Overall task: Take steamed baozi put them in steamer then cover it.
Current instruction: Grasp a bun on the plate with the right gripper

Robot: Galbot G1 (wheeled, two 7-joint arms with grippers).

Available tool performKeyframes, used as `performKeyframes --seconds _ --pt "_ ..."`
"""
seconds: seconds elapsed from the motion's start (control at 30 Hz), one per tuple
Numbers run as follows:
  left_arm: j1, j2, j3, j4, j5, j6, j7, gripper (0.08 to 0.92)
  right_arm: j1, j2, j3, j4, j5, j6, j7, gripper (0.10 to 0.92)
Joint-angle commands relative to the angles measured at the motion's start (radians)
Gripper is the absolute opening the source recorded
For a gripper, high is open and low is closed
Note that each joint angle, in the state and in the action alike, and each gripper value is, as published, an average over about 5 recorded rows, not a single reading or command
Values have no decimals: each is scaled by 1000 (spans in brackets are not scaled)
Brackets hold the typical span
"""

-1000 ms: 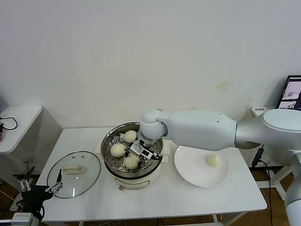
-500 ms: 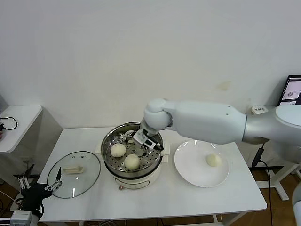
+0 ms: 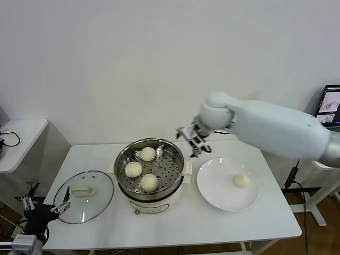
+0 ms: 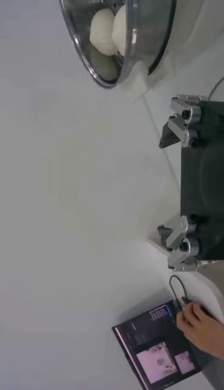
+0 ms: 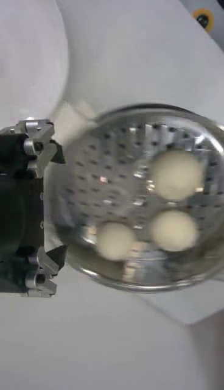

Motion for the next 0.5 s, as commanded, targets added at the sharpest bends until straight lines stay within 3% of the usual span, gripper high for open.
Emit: performKeyframes --seconds 0.03,0.5 --pt "-5 3 11 -2 4 2 1 823 -153 -293 120 34 -46 -59 -34 823" --pt "9 -6 23 -15 22 6 2 823 -650 -370 498 -74 -228 38 -38 823"
